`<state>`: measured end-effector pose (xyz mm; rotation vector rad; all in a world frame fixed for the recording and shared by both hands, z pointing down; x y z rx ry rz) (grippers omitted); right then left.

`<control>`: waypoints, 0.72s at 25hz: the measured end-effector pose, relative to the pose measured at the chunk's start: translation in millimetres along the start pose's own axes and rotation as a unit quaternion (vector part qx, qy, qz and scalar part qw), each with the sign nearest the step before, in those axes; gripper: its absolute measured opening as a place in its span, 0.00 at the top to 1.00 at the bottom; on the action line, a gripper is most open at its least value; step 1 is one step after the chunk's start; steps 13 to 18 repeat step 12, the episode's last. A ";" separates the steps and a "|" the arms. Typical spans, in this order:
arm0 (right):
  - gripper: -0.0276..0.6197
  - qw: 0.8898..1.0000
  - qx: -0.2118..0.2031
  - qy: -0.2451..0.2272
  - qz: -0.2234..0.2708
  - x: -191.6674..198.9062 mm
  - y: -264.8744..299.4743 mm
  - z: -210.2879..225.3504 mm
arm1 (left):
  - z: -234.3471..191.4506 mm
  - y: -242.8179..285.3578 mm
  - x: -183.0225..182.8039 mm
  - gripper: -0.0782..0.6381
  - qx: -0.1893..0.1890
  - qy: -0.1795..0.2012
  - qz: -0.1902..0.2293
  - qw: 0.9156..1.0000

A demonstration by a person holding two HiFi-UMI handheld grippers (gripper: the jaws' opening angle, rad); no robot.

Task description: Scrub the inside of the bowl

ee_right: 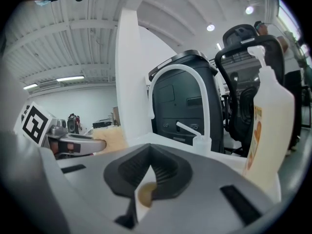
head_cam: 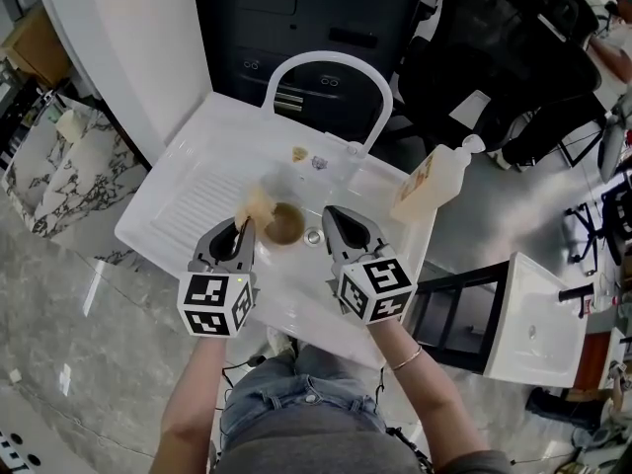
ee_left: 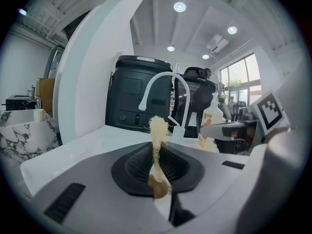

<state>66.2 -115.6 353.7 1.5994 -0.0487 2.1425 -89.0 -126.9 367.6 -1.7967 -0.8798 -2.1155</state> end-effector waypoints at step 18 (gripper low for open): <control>0.94 1.000 -0.021 -0.004 0.008 -2.9 -10.2 3.1 | 12.9 -1.5 -9.4 0.84 -0.012 0.001 0.012 1.000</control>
Point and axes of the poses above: the fingertips, and each gripper's own axes: y forward along the fingers, z to its right, x out of its underside, the point moved 2 cm from there along -y, backward along the fingers, and after that the axes turned 12 degrees about y, right-handed, at the moved point
